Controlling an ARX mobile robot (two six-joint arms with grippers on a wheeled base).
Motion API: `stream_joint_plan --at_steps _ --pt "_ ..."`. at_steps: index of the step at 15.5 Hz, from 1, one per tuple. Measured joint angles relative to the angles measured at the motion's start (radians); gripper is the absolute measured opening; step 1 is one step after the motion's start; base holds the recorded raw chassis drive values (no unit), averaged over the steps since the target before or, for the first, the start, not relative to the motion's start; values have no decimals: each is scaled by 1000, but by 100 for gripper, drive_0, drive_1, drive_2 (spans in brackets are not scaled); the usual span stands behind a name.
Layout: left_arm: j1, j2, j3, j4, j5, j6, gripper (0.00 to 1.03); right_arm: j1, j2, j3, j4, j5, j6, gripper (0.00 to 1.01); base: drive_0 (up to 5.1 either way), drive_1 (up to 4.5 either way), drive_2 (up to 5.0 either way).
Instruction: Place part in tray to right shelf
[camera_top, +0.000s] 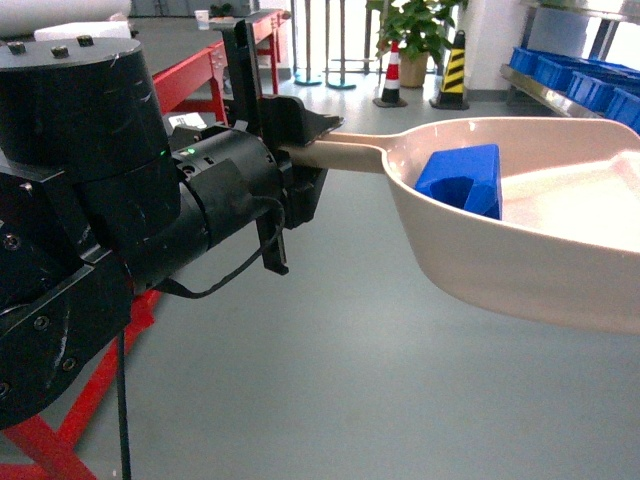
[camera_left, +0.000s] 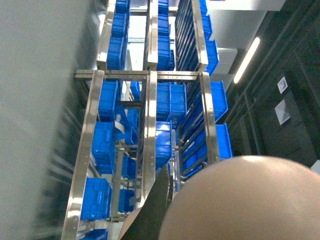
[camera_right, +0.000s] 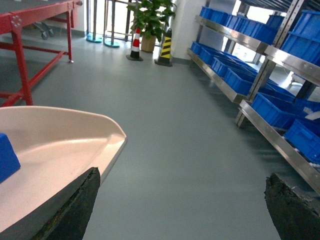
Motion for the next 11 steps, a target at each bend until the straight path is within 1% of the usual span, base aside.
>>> stream_joint_plan --at_steps 9,11 --pt "1 0 0 10 -3 0 13 0 -2 0 3 0 0 98 -3 403 -409" --pt "1 0 0 -4 -1 1 13 0 -2 0 3 0 0 98 -7 399 -413"
